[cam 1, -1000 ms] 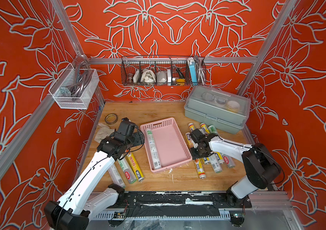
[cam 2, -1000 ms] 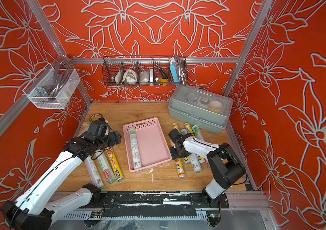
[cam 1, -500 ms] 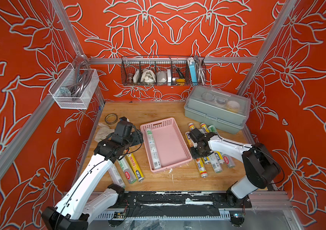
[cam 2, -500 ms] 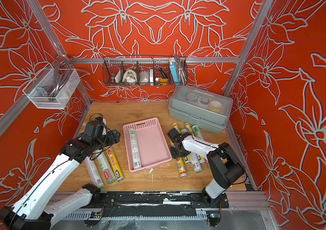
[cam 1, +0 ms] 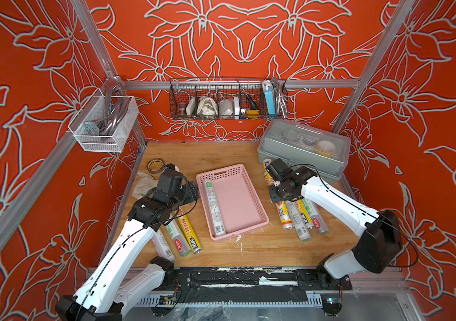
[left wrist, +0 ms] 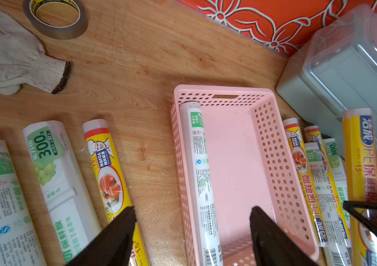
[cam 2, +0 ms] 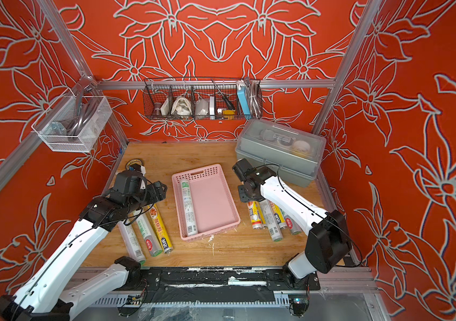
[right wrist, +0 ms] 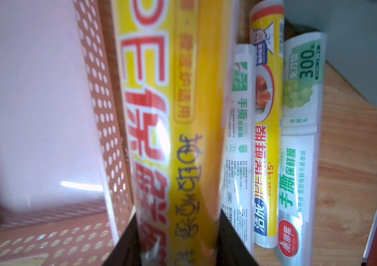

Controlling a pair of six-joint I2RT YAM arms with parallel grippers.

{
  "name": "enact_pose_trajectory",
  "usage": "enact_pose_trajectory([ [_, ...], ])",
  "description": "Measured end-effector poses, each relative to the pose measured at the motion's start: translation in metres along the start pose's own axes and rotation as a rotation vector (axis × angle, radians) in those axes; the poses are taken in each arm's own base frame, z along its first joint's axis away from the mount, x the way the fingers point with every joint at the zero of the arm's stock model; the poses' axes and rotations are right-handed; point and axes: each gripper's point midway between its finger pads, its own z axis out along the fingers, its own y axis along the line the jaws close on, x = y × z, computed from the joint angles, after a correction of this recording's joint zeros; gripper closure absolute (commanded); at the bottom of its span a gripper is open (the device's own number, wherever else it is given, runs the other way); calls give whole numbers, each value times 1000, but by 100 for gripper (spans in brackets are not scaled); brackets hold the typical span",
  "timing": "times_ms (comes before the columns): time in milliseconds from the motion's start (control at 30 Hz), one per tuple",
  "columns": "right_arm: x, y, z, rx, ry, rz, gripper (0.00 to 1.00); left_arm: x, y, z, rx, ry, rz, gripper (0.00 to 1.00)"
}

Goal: Put the plastic wrap into the basket
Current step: Pick up the plastic wrap from the center of the board, then place the plastic wrap in the basket.

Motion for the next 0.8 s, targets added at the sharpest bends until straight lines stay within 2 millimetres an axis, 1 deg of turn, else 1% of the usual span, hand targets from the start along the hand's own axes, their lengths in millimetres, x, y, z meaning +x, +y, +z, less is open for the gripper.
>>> enact_pose_trajectory([
  [100,-19,18,-11,-36,-29,-6,68,0,0,0,0,0,-2,22],
  [167,-30,35,-15,-75,-39,-15,68,0,0,0,0,0,-2,22],
  [233,-35,55,-16,-125,-37,-24,68,0,0,0,0,-1,-3,22],
  [367,-35,90,-12,-211,-15,-33,68,0,0,-1,1,-3,-3,22],
  [533,-37,130,-2,-282,18,-52,68,0,0,-2,2,-4,-3,22],
  [633,-37,149,5,-308,29,-58,68,-1,0,-2,3,-6,-4,22],
  [800,-33,171,16,-332,54,-52,69,0,1,-3,2,-5,-4,22],
])
